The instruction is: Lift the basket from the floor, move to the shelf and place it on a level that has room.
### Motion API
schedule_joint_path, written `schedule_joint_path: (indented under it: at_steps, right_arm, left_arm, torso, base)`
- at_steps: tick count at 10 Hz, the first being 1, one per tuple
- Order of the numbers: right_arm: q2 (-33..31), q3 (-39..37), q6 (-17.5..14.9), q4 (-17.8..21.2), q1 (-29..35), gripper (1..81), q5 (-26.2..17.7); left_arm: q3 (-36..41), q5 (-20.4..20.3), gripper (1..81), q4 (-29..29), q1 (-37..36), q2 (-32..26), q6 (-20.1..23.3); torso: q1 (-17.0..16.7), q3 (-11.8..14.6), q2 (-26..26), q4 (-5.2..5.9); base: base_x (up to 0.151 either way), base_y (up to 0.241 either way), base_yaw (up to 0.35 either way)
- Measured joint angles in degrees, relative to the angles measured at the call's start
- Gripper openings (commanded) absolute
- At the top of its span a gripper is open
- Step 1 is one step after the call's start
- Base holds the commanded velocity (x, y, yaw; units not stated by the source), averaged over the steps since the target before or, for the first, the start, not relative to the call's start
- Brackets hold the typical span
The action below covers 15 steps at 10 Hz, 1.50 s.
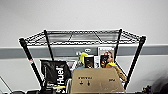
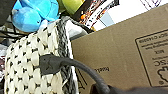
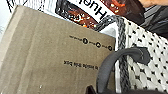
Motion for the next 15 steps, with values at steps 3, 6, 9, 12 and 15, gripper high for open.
schedule_joint_path:
  at_steps: [3,6,9,12,15]
  right_arm:
    - [-0.5,1.3,0.2,3.3,4.2,1.0,-1.4]
    - [-2.2,3.5,0.4,6.2,9.0,1.0,-3.2]
    - [-3.3,5.2,0.5,9.6,14.5,1.0,-5.7]
    - [-4.3,6.4,0.6,13.4,20.5,1.0,-7.9]
    - [-5.4,8.3,0.7,16.3,25.1,1.0,-9.3]
  left_arm:
    - [1.3,2.4,1.0,-0.1,-5.9,-1.9,-4.2]
    - [3.1,5.3,1.0,-0.1,-12.1,-3.4,-8.5]
    - [4.7,8.4,1.0,-0.1,-18.1,-5.3,-12.7]
    - [5.8,11.1,1.0,-0.4,-24.6,-6.4,-16.1]
    - [6.6,13.4,1.0,-2.8,-29.5,-6.9,-17.4]
  torso:
    - [0.0,0.0,0.0,0.0]
    - [0.0,0.0,0.0,0.0]
    - [0.0,0.0,0.0,0.0]
    - [0.0,0.0,0.0,0.0]
    - [0.0,0.0,0.0,0.0]
  base:
    - [0.0,0.0,0.0]
    - [0.0,0.0,0.0]
    - [0.0,0.0,0.0]
    - [0.0,0.0,0.0]
    - [0.0,0.0,0.0]
